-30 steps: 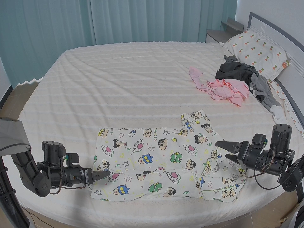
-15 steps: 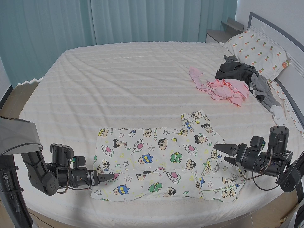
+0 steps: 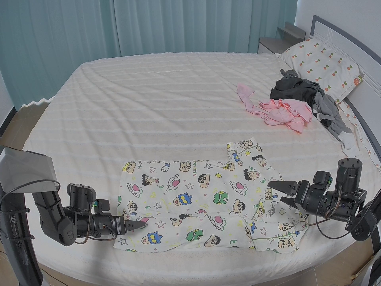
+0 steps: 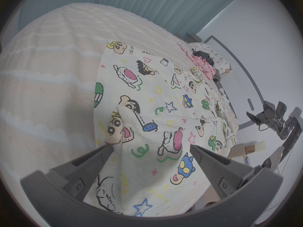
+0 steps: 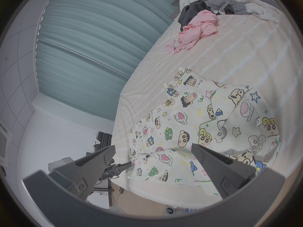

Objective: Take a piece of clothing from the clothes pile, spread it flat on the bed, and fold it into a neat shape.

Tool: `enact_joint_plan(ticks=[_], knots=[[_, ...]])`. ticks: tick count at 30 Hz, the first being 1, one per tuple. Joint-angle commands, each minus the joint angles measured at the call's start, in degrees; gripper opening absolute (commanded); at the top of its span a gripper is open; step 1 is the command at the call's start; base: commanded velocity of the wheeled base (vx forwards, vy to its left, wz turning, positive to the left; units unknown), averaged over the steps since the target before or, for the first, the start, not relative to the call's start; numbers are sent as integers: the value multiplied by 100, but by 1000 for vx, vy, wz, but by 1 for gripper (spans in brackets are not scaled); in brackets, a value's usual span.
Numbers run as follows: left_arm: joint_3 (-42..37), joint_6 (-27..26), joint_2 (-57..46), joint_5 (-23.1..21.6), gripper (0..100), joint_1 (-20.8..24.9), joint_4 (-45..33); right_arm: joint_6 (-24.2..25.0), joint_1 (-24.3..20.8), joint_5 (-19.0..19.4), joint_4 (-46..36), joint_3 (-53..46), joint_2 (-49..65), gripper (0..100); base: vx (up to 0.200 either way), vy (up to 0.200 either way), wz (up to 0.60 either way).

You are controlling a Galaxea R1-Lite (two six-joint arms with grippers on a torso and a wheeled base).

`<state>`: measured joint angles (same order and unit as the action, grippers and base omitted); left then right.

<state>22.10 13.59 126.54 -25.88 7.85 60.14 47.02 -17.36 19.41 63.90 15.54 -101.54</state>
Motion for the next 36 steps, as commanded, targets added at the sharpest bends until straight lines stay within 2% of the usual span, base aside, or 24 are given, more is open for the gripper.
enact_joint_plan(ticks=[1,3,4,20,25,31,36], knots=[[-4,135,29,-66,100,41,16,0,-13,2,8,1,-15,100,0,0,0],[-4,258,20,-172,100,41,24,0,-13,2,8,1,-15,100,0,0,0],[5,293,20,-189,0,41,24,0,-4,2,-1,1,-15,100,0,0,0],[-321,346,-305,-189,0,-82,24,0,-13,2,-1,1,-33,100,0,0,0],[-646,363,-595,-22,0,-91,24,0,-13,2,-1,1,-33,100,0,0,0],[-953,680,-894,241,0,-73,33,-9,-13,2,34,1,-165,100,0,0,0],[-953,697,-947,444,0,-73,33,-44,-4,-7,52,1,-261,100,0,0,0]])
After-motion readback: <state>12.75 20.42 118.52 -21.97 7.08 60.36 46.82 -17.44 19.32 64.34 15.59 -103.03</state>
